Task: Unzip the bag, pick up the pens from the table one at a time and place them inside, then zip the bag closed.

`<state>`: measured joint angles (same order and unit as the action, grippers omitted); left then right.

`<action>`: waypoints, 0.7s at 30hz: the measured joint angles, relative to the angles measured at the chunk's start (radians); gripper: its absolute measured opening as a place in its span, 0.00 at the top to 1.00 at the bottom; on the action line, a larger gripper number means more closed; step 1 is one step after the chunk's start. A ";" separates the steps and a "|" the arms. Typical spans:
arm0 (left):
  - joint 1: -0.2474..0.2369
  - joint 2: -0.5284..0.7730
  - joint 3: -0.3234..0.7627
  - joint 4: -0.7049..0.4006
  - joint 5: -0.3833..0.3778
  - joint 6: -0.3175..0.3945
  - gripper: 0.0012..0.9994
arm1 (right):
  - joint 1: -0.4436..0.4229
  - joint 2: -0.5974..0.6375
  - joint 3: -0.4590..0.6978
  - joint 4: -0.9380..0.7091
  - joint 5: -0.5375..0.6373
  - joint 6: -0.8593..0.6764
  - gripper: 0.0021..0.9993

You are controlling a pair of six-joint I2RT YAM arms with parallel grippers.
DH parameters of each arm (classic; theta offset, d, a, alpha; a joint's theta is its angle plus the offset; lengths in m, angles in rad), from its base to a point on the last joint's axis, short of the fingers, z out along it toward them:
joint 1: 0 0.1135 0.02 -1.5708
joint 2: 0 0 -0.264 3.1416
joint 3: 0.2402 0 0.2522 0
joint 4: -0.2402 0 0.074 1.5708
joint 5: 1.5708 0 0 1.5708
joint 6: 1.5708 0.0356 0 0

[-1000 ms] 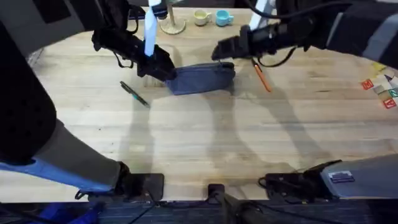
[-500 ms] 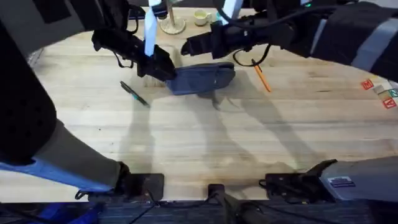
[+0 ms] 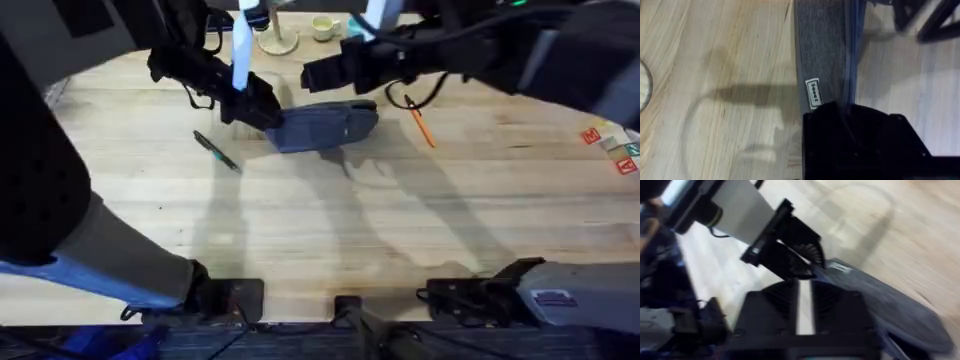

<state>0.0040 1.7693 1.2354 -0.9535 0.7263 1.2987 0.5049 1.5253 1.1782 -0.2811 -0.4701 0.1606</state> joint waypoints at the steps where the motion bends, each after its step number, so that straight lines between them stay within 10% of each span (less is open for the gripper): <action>1: 0.000 0.000 0.000 0.000 0.000 0.000 0.96 | 0.000 -0.024 0.000 -0.025 0.039 -0.005 0.42; 5: 0.000 0.000 0.000 0.000 0.000 0.000 0.96 | 0.000 -0.134 0.000 -0.131 0.186 -0.020 0.01; 21: 0.000 0.000 0.000 0.000 0.000 0.000 0.96 | 0.000 -0.315 0.001 -0.487 0.321 0.097 0.00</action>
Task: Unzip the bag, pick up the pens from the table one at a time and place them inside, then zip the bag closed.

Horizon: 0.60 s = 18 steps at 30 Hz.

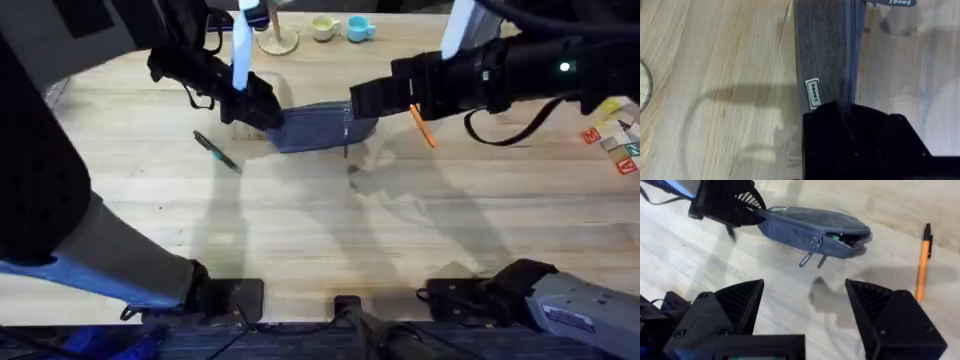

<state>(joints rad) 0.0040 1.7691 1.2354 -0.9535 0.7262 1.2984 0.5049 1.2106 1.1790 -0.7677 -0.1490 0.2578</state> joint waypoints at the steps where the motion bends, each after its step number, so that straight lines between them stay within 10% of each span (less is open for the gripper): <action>1: 0.000 0.000 0.000 0.000 0.000 0.000 0.96 | 0.000 0.000 0.000 -0.001 0.000 0.005 0.00; 18: 0.000 0.000 0.000 0.000 0.000 0.000 0.96 | 0.000 0.059 0.000 -0.012 -0.005 0.070 0.00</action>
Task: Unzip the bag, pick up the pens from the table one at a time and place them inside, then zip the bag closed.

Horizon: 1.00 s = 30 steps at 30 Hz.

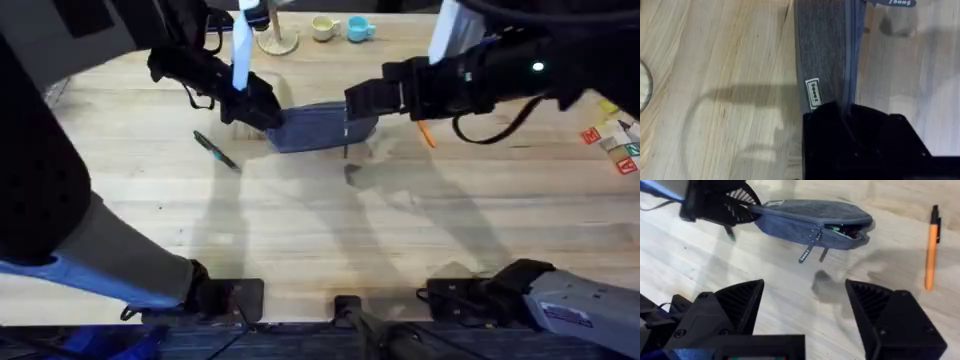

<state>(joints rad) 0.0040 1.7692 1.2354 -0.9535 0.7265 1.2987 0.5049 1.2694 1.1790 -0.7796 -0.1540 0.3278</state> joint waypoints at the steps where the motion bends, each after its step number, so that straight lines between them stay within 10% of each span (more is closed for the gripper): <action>1: 0.000 0.000 0.000 0.000 0.000 0.000 0.96 | 0.000 0.010 0.000 0.000 0.000 0.004 0.00; 30: 0.000 0.000 0.000 0.000 0.000 0.000 0.96 | 0.041 0.279 0.000 0.183 -0.003 0.134 0.00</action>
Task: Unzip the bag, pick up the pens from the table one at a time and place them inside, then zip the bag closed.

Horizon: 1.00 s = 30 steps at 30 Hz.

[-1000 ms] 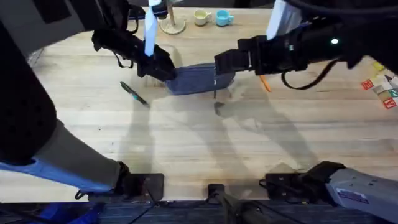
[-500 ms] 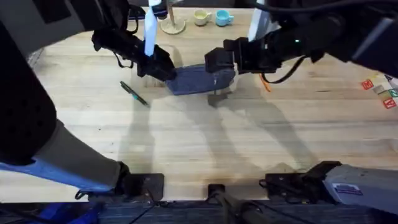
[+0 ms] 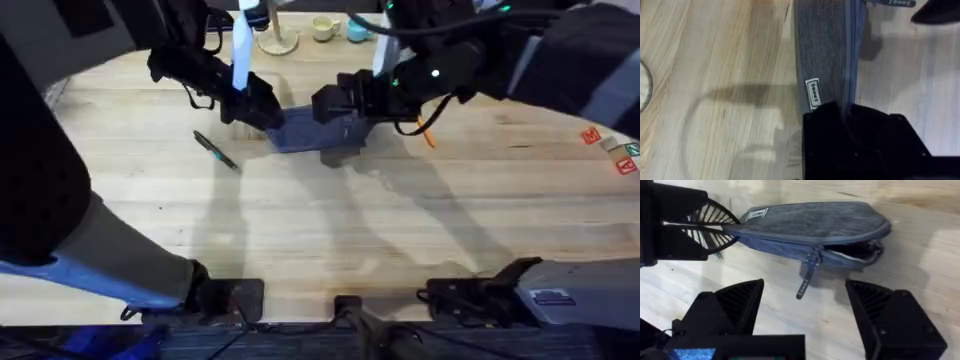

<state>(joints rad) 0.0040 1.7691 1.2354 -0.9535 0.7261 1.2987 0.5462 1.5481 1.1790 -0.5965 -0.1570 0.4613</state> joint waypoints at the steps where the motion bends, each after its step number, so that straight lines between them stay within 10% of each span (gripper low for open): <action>1: 0.000 0.000 0.000 0.000 0.000 0.000 0.96 | 0.003 0.008 0.000 0.010 0.000 0.001 0.00; 4: 0.000 0.000 0.000 0.000 0.000 0.000 0.96 | 0.006 0.031 0.000 0.042 0.000 0.003 0.00; 23: 0.000 0.000 0.000 0.000 0.000 0.000 0.96 | 0.007 0.106 0.000 0.096 0.061 0.087 0.95; 30: 0.000 0.000 0.000 0.000 0.000 0.000 0.96 | 0.008 0.106 0.000 0.097 0.061 0.089 0.97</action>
<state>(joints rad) 0.0040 1.7695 1.2354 -0.9531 0.7261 1.2987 0.5545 1.6540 1.1792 -0.4995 -0.0963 0.5499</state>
